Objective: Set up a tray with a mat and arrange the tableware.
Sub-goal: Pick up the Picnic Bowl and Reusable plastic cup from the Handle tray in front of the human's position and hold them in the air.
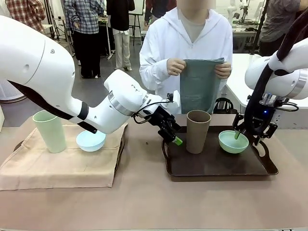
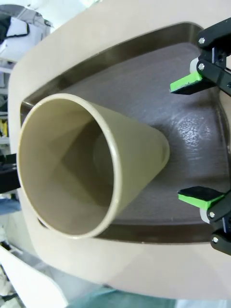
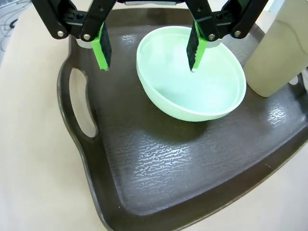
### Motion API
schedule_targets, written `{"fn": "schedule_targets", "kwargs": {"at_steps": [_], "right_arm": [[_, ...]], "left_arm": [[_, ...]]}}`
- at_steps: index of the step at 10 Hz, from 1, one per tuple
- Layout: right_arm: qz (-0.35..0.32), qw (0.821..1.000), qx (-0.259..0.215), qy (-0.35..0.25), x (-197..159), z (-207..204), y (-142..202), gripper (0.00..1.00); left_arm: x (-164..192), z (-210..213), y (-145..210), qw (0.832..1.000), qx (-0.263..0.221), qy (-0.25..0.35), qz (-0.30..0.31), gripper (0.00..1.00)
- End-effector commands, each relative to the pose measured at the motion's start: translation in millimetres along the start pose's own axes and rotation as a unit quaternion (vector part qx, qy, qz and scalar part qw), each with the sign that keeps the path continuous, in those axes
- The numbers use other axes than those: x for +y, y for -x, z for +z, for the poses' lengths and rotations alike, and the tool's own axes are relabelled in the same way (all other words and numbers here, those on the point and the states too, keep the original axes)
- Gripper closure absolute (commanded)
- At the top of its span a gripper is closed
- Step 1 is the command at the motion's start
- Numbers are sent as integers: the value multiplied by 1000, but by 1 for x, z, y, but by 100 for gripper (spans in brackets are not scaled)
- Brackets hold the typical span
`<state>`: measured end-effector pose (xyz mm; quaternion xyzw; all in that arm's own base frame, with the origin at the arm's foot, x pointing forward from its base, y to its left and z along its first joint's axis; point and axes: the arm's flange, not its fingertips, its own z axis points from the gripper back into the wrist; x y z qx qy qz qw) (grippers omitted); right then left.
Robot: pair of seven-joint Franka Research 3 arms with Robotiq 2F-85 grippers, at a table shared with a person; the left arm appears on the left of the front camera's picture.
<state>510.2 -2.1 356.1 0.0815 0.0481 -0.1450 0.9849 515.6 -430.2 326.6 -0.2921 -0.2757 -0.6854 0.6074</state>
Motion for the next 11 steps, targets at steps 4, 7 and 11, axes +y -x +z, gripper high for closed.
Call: {"fn": "schedule_targets", "kwargs": {"at_steps": [4,7,11], "right_arm": [[18,1000,-1,10,3,-14,0,19],[27,1000,2,16,5,-22,1,19],[24,1000,1,13,3,-23,0,19]], "left_arm": [[17,-23,-18,999,-20,-9,-27,0],[28,-36,-32,999,-26,-6,-31,0],[33,-55,-40,999,-36,15,-32,0]]}}
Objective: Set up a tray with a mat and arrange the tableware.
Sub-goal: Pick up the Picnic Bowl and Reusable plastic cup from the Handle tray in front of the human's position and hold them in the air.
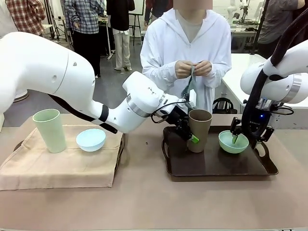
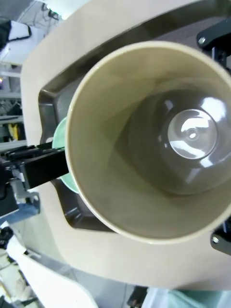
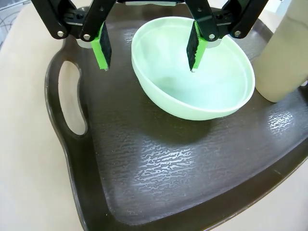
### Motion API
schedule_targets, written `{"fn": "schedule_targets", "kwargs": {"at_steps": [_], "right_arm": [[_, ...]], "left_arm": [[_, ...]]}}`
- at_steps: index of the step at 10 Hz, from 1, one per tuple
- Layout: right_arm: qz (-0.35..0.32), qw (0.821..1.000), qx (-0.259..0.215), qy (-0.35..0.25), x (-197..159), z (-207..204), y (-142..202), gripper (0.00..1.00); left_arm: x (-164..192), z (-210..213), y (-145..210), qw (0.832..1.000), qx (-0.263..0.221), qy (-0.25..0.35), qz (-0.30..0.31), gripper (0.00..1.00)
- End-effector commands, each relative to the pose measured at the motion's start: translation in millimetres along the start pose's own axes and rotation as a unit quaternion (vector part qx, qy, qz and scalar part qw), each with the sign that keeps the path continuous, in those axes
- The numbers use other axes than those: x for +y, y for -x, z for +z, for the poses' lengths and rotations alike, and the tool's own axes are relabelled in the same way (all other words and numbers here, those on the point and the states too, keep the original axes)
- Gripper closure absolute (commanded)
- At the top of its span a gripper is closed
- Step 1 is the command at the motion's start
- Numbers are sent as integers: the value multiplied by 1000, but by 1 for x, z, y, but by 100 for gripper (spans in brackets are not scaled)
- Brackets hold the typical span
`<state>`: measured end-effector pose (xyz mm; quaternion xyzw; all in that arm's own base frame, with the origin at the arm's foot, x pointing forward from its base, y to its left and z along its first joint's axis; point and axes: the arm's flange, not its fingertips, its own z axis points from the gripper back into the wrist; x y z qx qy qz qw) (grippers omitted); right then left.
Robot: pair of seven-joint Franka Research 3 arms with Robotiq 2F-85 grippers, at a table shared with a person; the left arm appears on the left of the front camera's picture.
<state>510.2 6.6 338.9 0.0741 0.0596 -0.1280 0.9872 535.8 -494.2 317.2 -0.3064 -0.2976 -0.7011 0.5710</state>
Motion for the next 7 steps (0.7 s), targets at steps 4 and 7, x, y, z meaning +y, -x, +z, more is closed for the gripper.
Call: {"fn": "schedule_targets", "kwargs": {"at_steps": [4,7], "right_arm": [[16,1000,-3,6,-3,-3,0,78],[16,1000,-5,4,-3,-3,2,100]], "left_arm": [[9,-9,-4,1000,-17,3,1,60],[9,-7,-3,1000,-10,3,6,64]]}}
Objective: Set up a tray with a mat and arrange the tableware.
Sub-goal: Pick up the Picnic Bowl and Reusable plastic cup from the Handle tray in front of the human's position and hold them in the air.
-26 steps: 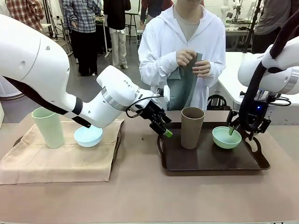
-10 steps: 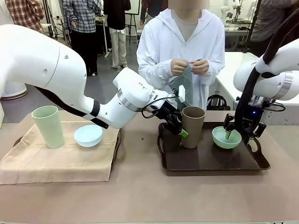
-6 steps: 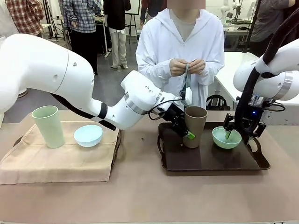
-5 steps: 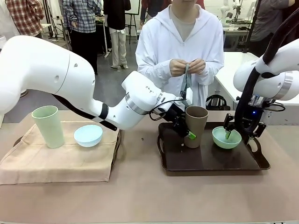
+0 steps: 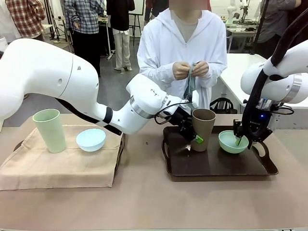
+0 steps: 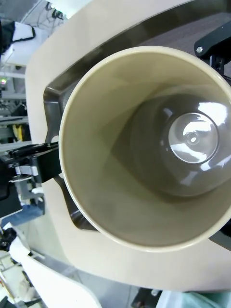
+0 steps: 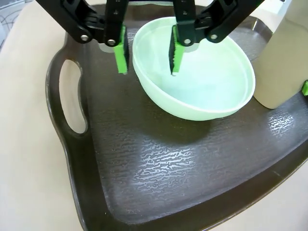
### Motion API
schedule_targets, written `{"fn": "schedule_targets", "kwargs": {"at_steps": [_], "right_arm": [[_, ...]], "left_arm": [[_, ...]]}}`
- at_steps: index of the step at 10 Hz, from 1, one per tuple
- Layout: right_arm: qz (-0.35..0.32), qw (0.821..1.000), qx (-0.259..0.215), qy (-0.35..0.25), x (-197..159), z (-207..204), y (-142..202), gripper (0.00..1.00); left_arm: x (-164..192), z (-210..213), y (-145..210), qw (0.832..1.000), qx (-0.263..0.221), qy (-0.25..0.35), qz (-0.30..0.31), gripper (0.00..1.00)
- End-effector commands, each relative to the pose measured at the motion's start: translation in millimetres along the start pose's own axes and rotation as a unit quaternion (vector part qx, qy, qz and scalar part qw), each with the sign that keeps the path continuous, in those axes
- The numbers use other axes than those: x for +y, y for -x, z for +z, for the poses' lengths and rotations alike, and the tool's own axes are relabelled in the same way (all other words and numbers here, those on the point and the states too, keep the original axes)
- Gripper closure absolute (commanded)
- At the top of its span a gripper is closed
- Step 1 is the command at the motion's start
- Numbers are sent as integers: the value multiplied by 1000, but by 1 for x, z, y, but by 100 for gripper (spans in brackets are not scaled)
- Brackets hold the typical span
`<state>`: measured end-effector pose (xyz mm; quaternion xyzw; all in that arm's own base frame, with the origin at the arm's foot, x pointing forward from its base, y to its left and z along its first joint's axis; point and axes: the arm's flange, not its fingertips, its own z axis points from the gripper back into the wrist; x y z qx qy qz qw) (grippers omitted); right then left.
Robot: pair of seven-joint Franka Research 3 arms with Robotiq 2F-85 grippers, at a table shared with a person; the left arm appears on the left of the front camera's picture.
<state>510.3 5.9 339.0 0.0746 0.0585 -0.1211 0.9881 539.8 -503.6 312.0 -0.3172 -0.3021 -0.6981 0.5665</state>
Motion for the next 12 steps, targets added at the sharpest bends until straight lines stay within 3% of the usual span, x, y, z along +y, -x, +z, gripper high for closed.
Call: {"fn": "schedule_targets", "kwargs": {"at_steps": [1,3,4,5,6,7,8,9,12], "right_arm": [[9,1000,-4,4,-3,-3,2,100],[8,1000,-5,4,-3,-3,3,100],[7,1000,-5,5,-3,-3,3,100],[7,1000,-4,6,-3,-3,3,100],[7,1000,-3,7,-2,-2,3,100],[7,1000,-6,10,-2,-1,4,100],[11,1000,2,13,1,8,12,100],[28,1000,0,6,2,29,29,100],[55,998,-37,-1,6,109,89,100]], "left_arm": [[4,4,-2,1000,3,-1,7,100],[3,5,-1,1000,4,-2,10,100],[4,6,-2,1000,5,-2,11,76],[3,7,-2,1000,6,-2,12,76],[3,8,-2,1000,9,-1,14,100],[2,10,-4,1000,12,0,17,76],[-8,24,-13,999,24,-4,44,100],[-24,46,-30,996,39,-17,75,100],[-86,119,-88,992,47,-90,72,100]]}}
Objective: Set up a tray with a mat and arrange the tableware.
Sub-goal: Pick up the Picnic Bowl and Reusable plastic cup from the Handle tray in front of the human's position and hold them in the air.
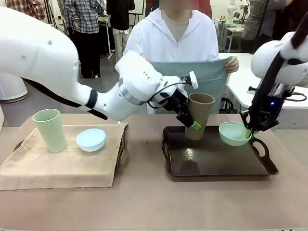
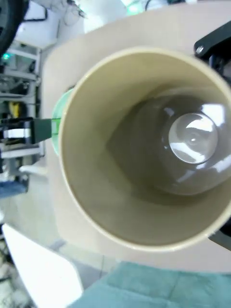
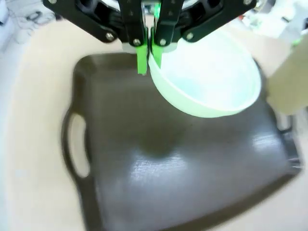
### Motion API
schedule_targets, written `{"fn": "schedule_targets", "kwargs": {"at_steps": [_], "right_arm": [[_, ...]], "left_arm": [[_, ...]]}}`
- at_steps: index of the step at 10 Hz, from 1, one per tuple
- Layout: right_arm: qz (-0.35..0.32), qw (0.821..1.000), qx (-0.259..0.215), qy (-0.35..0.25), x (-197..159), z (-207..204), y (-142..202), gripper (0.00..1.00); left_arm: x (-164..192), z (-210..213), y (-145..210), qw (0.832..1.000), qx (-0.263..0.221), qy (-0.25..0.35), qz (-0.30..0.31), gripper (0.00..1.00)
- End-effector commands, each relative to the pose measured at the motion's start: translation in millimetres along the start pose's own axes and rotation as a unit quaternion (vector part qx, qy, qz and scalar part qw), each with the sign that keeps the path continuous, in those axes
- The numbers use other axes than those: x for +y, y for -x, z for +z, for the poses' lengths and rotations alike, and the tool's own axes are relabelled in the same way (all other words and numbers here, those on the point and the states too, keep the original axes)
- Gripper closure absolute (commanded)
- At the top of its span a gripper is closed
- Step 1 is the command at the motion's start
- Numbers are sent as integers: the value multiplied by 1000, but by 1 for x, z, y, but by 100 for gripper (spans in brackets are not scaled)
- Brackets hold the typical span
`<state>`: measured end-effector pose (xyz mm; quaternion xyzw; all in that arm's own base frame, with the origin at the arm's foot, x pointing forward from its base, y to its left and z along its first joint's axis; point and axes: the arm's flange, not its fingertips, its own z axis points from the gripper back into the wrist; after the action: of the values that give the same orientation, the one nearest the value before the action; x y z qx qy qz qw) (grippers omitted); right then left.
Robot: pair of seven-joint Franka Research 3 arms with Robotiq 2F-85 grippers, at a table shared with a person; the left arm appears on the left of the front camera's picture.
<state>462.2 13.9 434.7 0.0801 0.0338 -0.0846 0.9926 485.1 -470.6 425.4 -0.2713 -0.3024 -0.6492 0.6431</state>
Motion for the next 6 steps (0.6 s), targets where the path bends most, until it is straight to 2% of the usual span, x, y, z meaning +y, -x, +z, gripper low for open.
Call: {"fn": "schedule_targets", "kwargs": {"at_steps": [1,4,5,6], "right_arm": [[16,1000,-19,15,1,54,49,100],[18,998,-58,25,11,115,105,100],[22,997,-68,24,12,127,117,100],[23,997,-67,27,14,127,114,100]], "left_arm": [[-49,55,-17,999,4,-45,-1,100],[-89,93,-45,995,-4,-98,-22,100],[-97,98,-48,993,-8,-113,-17,100],[-100,102,-49,993,-7,-119,-12,100]]}}
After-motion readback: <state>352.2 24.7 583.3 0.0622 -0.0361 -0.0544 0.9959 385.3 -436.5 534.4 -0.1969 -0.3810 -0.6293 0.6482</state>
